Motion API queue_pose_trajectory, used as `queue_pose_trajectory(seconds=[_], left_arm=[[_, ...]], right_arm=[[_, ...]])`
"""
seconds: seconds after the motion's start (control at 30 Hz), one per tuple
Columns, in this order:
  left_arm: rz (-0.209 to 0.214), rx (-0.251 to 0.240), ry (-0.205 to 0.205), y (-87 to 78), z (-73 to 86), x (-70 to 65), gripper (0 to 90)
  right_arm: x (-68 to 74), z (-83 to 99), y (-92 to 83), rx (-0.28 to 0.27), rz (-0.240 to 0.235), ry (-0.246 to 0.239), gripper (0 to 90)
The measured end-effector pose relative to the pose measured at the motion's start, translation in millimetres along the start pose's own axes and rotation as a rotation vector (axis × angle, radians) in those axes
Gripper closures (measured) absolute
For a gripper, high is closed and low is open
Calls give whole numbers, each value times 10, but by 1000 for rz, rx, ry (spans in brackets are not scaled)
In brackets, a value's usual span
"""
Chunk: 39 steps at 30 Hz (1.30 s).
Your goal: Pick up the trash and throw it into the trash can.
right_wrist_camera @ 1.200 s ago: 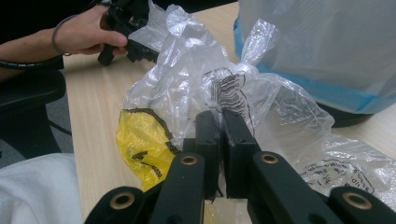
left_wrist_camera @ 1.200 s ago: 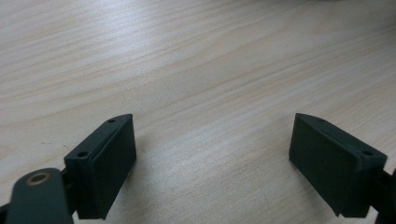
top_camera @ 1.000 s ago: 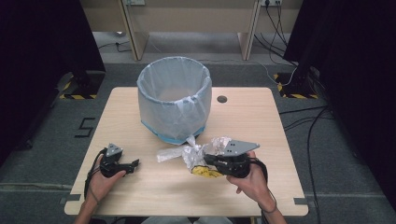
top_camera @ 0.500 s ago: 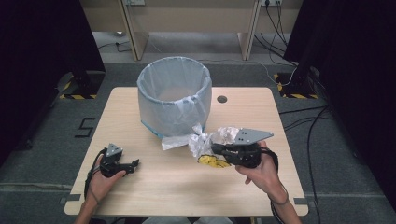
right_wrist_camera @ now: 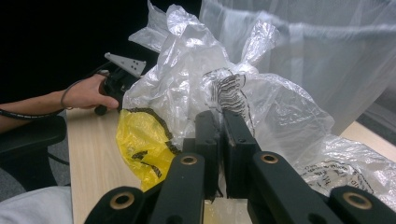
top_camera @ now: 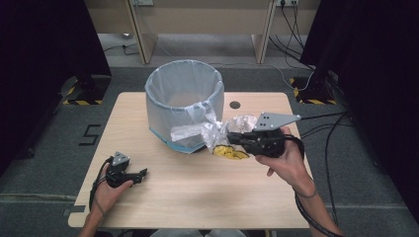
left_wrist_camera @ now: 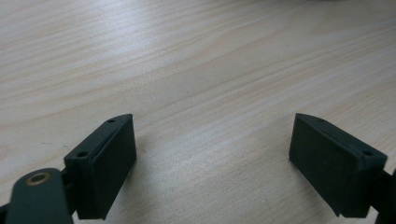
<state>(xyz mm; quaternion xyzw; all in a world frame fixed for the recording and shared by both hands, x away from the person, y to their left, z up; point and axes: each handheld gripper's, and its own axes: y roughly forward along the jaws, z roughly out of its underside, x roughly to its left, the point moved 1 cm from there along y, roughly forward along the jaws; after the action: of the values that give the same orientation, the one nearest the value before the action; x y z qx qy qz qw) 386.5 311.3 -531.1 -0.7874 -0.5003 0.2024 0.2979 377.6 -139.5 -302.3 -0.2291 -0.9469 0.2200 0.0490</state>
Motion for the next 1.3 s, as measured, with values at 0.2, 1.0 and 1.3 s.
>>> queue_pose_trajectory(seconds=[0.2,1.0,1.3], left_arm=[[0,0,0,0,0,0,138],[1,0,0,0,0,0,138],[1,-1,0,1,0,0,138]], right_arm=[[-97,-217,-38,1,26,-24,864],[-616,-950,105,67,154,-42,863],[-719,-1181,372,103,197,-67,861]])
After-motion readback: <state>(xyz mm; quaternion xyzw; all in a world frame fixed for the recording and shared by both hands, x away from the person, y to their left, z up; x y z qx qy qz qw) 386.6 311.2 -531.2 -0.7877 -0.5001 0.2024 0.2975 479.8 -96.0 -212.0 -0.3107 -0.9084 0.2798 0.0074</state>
